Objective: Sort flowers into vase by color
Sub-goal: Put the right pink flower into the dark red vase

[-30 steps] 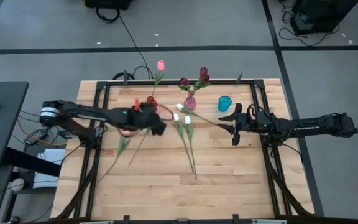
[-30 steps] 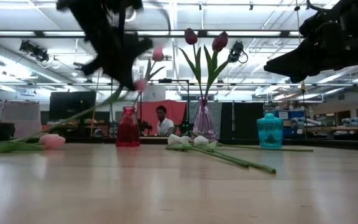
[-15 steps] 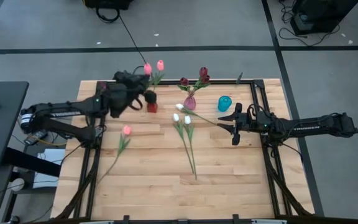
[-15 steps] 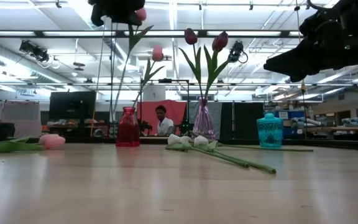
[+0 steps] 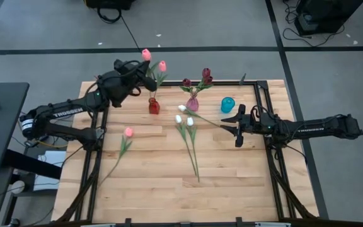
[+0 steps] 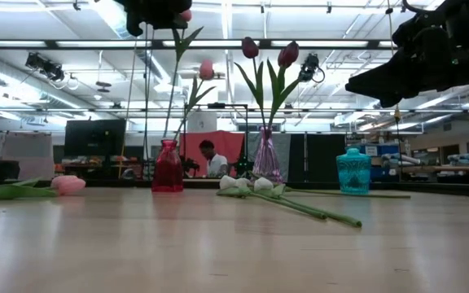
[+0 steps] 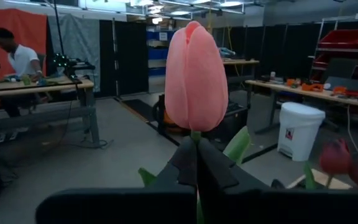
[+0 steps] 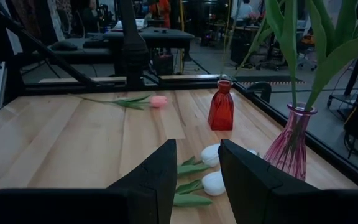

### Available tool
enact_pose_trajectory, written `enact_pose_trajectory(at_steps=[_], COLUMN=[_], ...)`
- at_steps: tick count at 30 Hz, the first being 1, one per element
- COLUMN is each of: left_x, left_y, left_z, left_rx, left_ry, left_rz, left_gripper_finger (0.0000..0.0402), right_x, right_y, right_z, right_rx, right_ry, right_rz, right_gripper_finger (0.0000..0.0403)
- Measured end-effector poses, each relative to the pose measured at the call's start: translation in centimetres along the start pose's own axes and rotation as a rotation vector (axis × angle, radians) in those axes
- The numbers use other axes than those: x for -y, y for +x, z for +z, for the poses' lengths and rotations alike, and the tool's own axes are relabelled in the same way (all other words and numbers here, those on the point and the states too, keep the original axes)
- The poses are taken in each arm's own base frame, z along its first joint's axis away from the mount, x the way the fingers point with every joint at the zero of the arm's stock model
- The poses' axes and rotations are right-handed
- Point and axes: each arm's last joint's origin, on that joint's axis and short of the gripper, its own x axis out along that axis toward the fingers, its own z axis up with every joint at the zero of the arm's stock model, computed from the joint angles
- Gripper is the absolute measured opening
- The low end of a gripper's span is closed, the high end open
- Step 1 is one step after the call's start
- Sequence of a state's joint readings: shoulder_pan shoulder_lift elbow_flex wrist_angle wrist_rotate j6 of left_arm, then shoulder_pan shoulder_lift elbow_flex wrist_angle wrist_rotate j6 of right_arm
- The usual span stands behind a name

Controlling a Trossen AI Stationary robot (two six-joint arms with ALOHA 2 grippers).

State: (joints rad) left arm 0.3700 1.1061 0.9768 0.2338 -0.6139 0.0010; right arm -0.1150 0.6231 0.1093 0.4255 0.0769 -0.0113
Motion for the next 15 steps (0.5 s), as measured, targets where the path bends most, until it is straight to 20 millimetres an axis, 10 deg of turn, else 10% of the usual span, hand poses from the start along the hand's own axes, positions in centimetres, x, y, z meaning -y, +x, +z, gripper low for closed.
enact_pose_trajectory(at_steps=[15], left_x=[0.7], left_y=[2.1], left_z=[-2.6], left_rx=[-0.096], left_ry=[0.057], left_rz=[0.010], left_gripper_finger=[0.0000], right_x=[0.0], right_y=[0.0], right_z=[0.0], right_rx=[-0.003], right_ry=[-0.004], right_rz=[0.000], right_gripper_finger=[0.0133])
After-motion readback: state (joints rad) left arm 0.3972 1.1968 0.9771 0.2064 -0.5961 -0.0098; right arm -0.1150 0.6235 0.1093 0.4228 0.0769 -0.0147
